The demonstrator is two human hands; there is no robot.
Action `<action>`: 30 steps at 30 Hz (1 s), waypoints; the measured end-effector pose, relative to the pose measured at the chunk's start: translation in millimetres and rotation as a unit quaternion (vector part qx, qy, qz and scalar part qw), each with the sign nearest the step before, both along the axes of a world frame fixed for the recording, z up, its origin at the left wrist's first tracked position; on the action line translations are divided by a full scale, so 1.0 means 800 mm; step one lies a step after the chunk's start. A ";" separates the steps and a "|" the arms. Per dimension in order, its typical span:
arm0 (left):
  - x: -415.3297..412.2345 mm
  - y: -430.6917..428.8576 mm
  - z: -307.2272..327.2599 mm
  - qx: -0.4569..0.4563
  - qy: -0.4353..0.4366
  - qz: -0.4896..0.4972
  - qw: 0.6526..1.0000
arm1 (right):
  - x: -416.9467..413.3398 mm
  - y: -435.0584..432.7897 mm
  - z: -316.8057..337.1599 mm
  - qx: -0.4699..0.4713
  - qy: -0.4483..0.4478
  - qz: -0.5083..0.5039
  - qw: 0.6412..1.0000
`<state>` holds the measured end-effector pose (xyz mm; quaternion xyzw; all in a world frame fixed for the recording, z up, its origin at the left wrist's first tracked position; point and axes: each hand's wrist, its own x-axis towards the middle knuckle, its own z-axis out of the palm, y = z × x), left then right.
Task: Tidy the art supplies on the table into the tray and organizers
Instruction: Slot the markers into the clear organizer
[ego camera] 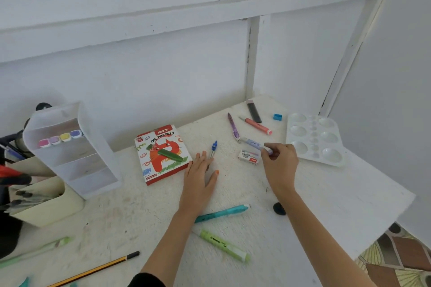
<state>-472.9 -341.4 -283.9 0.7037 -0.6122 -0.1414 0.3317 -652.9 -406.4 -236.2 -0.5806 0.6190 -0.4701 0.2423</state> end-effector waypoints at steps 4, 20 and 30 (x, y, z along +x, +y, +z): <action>0.003 0.010 0.018 -0.023 0.125 0.027 0.992 | 0.025 0.014 0.037 -0.035 -0.093 0.033 0.995; 0.211 0.140 0.251 -0.312 0.012 0.210 0.926 | 0.196 0.123 0.166 0.066 -0.371 0.324 0.868; 0.275 0.159 0.272 0.031 0.114 0.158 0.980 | 0.311 0.171 0.190 -0.220 -0.087 0.443 0.865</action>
